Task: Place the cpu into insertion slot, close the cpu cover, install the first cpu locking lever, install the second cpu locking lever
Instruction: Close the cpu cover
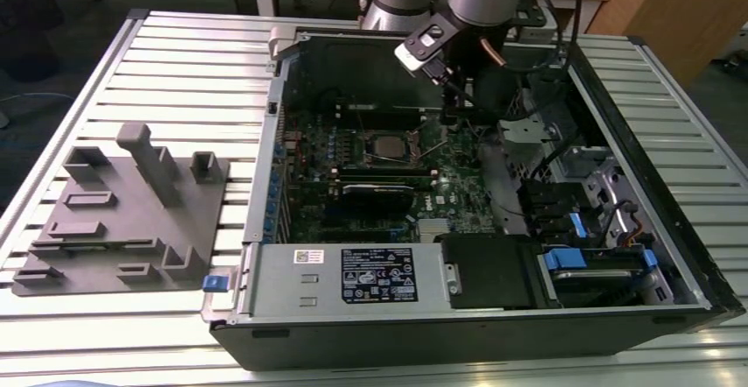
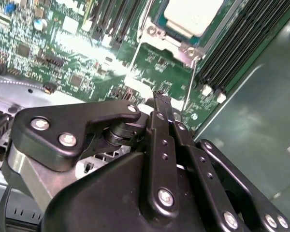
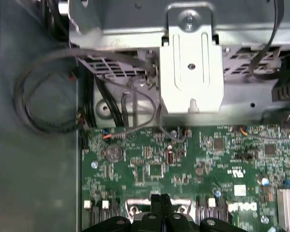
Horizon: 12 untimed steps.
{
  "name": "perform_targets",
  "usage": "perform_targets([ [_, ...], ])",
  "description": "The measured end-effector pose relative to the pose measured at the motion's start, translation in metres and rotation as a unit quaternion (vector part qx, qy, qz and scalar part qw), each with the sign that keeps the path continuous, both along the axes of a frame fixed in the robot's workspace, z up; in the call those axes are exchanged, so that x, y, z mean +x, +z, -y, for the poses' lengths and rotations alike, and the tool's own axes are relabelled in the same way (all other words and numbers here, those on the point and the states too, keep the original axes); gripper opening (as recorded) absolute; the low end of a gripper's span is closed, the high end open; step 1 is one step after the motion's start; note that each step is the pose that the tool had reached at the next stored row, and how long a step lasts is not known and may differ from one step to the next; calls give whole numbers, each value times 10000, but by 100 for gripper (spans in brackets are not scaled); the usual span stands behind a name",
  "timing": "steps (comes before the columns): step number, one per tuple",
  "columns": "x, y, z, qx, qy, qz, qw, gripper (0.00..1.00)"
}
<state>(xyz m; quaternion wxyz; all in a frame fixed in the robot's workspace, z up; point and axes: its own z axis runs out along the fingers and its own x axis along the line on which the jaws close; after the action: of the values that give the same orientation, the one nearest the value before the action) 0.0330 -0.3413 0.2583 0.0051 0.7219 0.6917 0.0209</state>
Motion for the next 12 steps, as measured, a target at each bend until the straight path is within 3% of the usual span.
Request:
perform_targets([
  [2, 45, 0, -2, 0, 1, 0, 10000, 11],
  [3, 146, -1, -7, -1, 1, 0, 10000, 11],
  [7, 179, -28, -12, -3, 0, 0, 10000, 11],
  [12, 198, -118, -13, -4, 0, 0, 10000, 11],
])
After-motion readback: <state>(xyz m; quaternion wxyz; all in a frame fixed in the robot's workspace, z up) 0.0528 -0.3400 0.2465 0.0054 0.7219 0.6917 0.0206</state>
